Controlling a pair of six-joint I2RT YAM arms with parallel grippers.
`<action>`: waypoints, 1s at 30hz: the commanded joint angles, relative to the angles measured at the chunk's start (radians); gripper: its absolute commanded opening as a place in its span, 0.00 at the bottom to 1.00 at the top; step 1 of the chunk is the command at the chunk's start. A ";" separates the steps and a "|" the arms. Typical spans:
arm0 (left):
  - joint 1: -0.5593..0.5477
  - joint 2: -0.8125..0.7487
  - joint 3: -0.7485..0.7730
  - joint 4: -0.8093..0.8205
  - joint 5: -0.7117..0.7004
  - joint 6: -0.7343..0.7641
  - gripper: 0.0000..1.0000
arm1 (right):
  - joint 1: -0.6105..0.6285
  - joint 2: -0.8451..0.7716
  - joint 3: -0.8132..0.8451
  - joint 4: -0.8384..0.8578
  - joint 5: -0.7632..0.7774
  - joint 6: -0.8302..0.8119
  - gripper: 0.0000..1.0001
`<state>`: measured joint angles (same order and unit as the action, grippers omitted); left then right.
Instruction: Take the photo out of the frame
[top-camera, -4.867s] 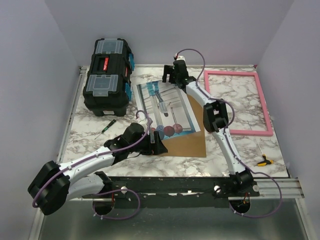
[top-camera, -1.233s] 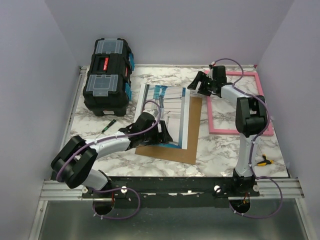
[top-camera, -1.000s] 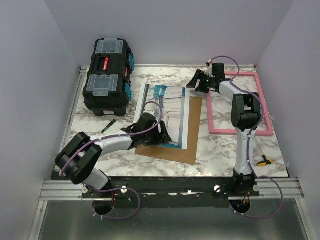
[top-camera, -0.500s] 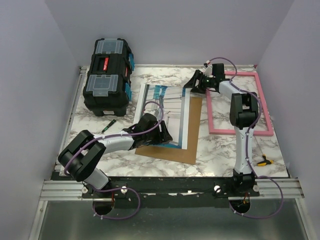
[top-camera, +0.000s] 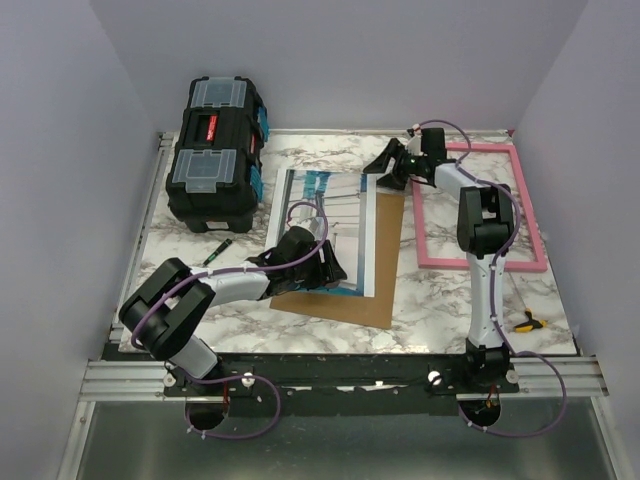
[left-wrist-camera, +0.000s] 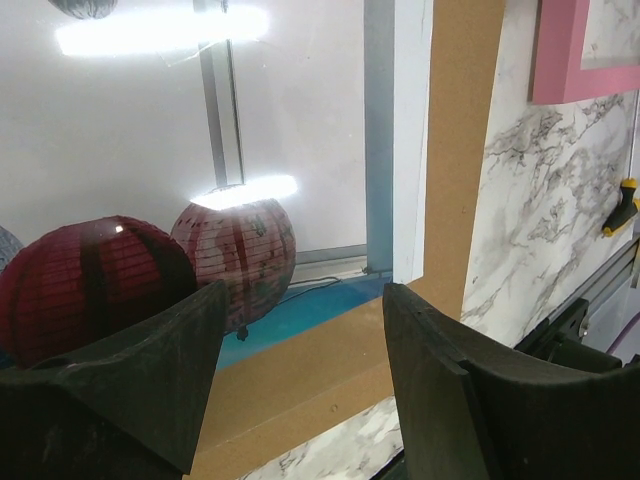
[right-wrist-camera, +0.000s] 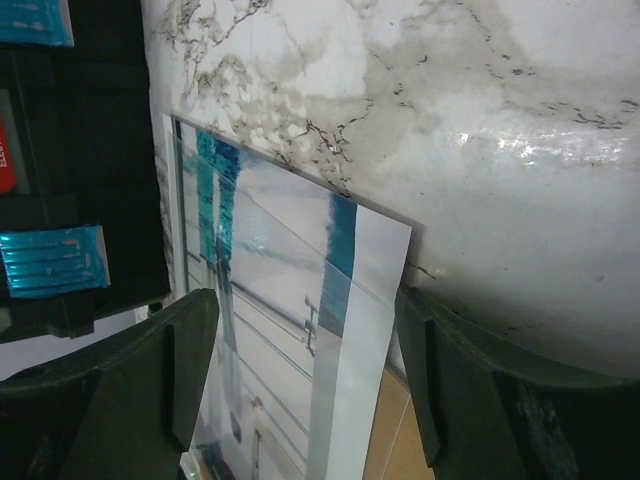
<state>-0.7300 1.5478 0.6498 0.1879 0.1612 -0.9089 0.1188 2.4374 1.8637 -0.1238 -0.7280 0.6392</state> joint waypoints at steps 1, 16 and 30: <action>-0.008 0.053 -0.037 -0.116 -0.072 0.019 0.65 | 0.018 0.017 -0.043 0.075 -0.092 0.115 0.78; -0.008 0.091 -0.043 -0.096 -0.069 0.022 0.65 | 0.021 0.017 -0.109 0.407 -0.224 0.247 0.79; -0.008 0.083 -0.050 -0.082 -0.045 0.041 0.65 | 0.035 0.002 -0.011 -0.010 0.261 -0.084 0.79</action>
<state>-0.7345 1.5791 0.6502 0.2543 0.1497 -0.9089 0.1474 2.4462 1.7649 0.1616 -0.7349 0.7429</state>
